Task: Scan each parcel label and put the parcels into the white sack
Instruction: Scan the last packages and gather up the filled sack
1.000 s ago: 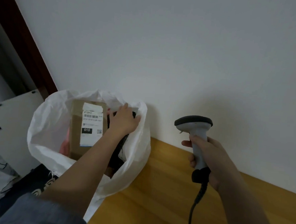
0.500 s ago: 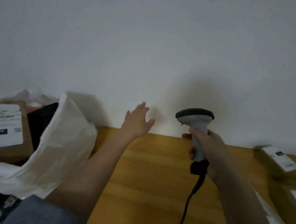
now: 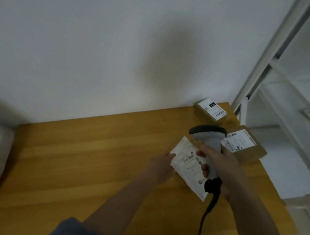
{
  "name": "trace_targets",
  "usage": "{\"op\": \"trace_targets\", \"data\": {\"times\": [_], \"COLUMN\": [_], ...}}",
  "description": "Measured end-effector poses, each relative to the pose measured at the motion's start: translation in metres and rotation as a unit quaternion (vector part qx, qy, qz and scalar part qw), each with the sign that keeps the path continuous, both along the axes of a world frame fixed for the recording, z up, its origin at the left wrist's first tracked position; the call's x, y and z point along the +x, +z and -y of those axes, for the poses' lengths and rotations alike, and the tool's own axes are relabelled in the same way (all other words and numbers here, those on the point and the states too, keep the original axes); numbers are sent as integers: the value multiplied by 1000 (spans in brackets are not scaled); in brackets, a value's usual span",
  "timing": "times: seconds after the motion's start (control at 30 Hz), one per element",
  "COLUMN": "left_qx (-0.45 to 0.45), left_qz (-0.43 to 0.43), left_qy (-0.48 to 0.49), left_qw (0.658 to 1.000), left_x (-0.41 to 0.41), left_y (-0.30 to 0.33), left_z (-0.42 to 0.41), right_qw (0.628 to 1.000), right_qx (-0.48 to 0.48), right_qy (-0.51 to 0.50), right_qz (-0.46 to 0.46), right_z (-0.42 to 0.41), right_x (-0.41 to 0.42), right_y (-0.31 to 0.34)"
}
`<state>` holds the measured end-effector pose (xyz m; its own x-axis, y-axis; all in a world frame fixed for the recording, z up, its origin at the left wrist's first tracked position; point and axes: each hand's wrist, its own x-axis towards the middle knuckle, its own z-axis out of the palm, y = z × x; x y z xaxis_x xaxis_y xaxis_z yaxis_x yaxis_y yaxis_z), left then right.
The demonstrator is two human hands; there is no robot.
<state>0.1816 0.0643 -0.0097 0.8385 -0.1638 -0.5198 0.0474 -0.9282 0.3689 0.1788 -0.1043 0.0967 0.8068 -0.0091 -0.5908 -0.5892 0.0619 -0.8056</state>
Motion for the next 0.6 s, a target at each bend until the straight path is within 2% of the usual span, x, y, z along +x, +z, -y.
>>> {"op": "trace_targets", "data": {"times": [0.1,0.3,0.47,0.6], "left_qx": [65,110,122,118], "left_qz": [24,71,76,87], "left_qy": [-135,-264,-279,-229], "left_qw": [988,955,949,962], "left_x": [-5,2,0,-8], "left_y": [-45,-102,-115,-112], "left_z": [28,65,45,6], "right_qw": [999,998,997,996], "right_qx": [-19,-40,-62,-77], "right_qy": [-20,-26,-13,9], "right_qz": [-21,-35,-46,-50], "right_z": [15,25,19,3], "right_x": [-3,-7,-14,-15], "right_y": [-24,-55,-66,-59]}}
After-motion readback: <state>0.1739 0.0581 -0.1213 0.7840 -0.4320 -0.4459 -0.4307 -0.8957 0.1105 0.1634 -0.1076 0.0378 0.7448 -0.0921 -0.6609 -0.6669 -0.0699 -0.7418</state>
